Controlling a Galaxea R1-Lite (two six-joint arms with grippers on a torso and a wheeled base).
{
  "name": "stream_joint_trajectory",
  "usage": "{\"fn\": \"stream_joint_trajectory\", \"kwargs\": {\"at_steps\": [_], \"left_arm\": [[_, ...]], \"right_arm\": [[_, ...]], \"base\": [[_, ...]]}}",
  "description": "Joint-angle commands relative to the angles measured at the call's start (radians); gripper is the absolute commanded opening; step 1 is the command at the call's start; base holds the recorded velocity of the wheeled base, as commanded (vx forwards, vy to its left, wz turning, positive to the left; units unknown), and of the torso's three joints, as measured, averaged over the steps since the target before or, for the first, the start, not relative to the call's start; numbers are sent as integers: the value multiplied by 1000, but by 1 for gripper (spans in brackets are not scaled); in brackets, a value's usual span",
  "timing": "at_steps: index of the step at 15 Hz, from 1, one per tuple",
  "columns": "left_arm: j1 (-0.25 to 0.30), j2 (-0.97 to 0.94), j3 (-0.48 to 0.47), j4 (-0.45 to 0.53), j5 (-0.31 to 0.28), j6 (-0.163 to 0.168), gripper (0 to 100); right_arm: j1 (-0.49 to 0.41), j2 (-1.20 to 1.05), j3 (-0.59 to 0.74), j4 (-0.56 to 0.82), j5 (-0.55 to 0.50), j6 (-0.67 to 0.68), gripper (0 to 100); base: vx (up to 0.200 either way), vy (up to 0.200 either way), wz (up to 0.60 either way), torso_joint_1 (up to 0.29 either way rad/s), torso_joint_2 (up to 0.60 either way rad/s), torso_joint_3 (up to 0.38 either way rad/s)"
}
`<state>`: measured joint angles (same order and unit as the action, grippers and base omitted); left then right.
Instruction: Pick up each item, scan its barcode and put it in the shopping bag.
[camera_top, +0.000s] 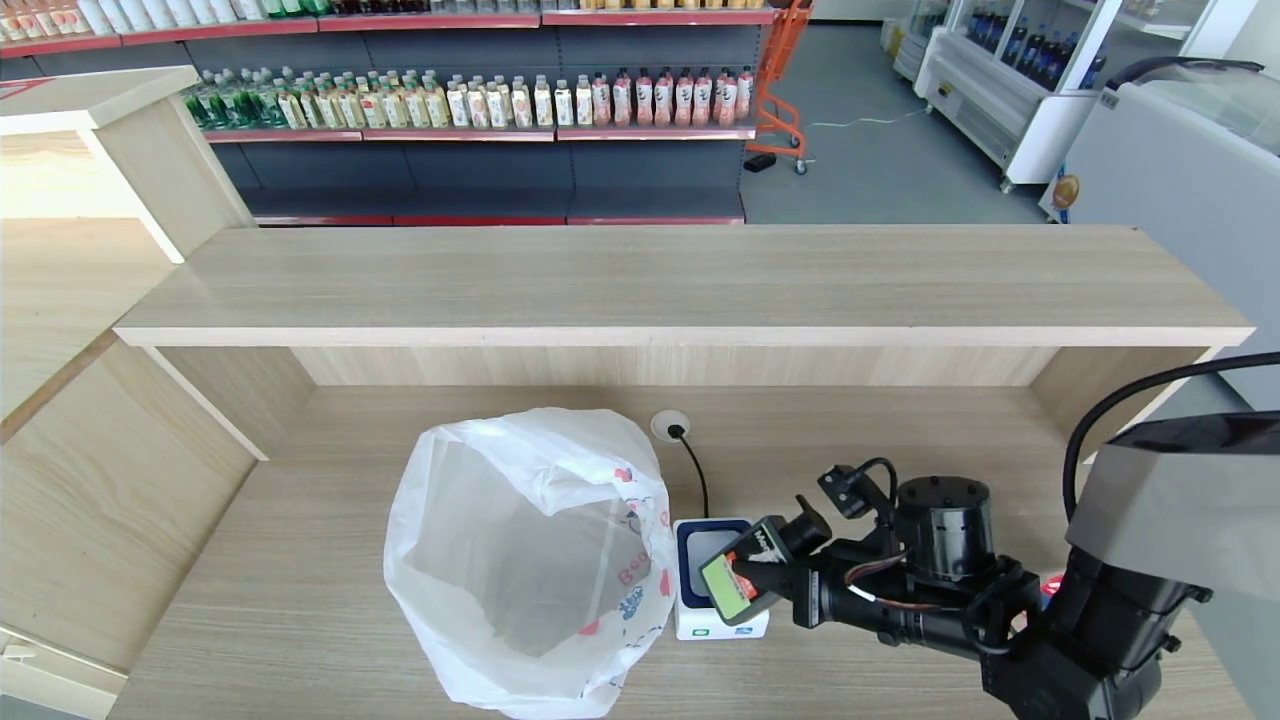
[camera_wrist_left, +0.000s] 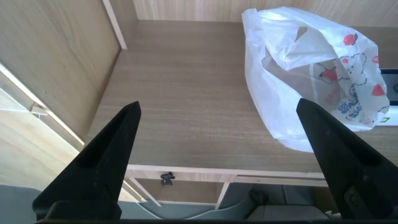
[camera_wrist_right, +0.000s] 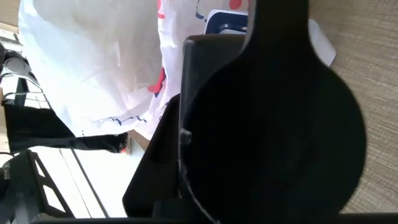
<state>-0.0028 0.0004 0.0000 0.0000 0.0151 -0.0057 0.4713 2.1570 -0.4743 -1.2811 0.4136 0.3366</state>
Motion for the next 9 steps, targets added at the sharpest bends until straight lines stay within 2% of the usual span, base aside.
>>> {"fn": "stream_joint_trajectory", "kwargs": {"at_steps": [1, 4, 7, 9], "left_arm": [[0, 0, 0, 0, 0, 0, 100], [0, 0, 0, 0, 0, -3, 100], [0, 0, 0, 0, 0, -2, 100], [0, 0, 0, 0, 0, -2, 100]], "right_arm": [[-2, -3, -6, -24, -3, 1, 0], [-13, -89, 62, -113, -67, 1, 0], [-34, -144, 183, -228, -130, -7, 0], [-68, -183, 276, -290, -131, -68, 0]], "base": [[0, 0, 0, 0, 0, 0], [0, 0, 0, 0, 0, 0], [-200, 0, 0, 7, 7, 1], [0, 0, 0, 0, 0, 0]]}}
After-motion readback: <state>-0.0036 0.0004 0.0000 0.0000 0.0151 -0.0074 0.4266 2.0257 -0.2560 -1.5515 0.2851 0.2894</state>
